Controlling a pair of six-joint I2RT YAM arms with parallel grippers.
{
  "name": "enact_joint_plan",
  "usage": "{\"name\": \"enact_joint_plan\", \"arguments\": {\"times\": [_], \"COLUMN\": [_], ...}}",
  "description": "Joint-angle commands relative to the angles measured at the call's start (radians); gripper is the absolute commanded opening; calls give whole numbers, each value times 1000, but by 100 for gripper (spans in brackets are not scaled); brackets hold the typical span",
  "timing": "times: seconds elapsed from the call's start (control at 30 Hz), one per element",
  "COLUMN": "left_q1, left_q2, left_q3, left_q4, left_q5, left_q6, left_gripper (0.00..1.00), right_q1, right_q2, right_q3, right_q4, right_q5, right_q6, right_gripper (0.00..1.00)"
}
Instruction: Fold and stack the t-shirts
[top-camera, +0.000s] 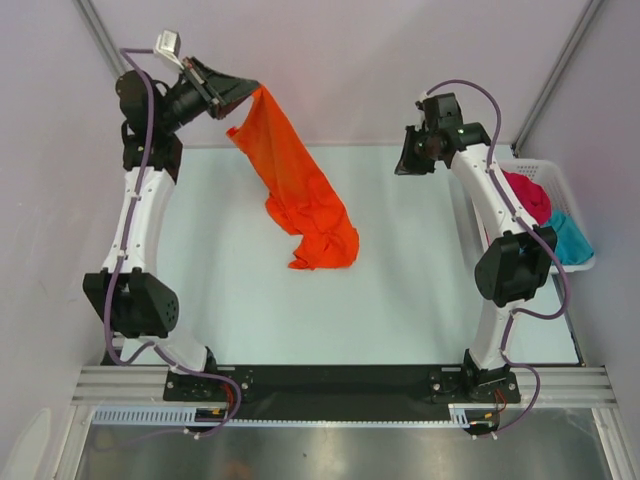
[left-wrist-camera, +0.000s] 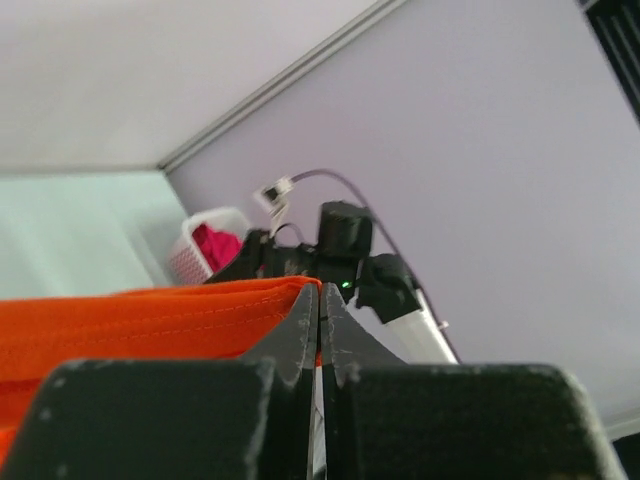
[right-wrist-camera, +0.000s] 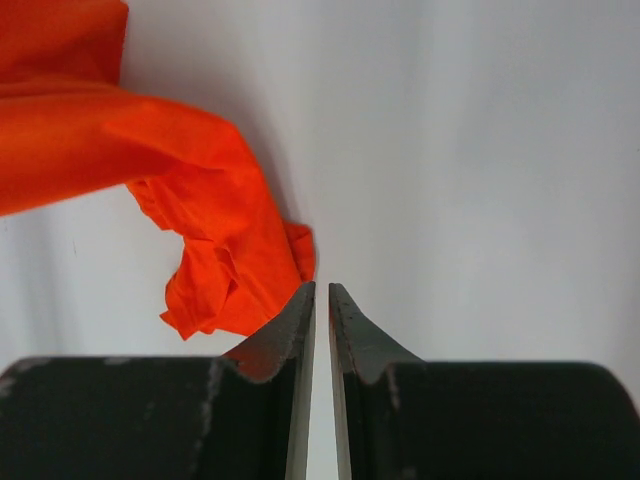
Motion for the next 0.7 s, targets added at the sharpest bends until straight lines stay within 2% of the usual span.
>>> {"name": "enact_joint_plan", "arguments": {"times": [0.0, 0.13, 0.2, 0.3, 0.33, 0.43, 0.5, 0.53, 0.67], "left_q1": [-5, -26, -67, -221, -305, -438, -500, -564, -655], "left_q2": [-17, -37, -37, -41, -45, -64, -62, -56, -51], "left_q3": [-156, -252, -248, -214, -207, -217, -213, -208, -206], "left_q4": [-29, -3, 13, 65, 76, 106, 113, 113, 116], "left_q5": [-6, 96, 215, 397, 425, 481, 476, 472, 482], "left_q6": [57, 97, 137, 189, 203, 257, 272, 274, 309], "left_gripper": [0, 0, 0, 0, 0, 0, 0, 0, 0], "right_q1": [32, 42, 46, 59, 65, 75, 77, 77, 79], "right_q2": [-28, -31, -30, -16, -7, 1, 2, 2, 8], "right_q3": [-22, -62, -72, -63, -54, -40, -40, -40, -22], "right_q4": [14, 31, 48, 48, 48, 40, 39, 37, 25], "right_q5": [4, 9, 4, 3, 4, 13, 20, 21, 26], "right_q6": [-5, 4, 8, 16, 16, 18, 19, 19, 19], "right_gripper": [16, 16, 16, 16, 16, 16, 17, 17, 16]}}
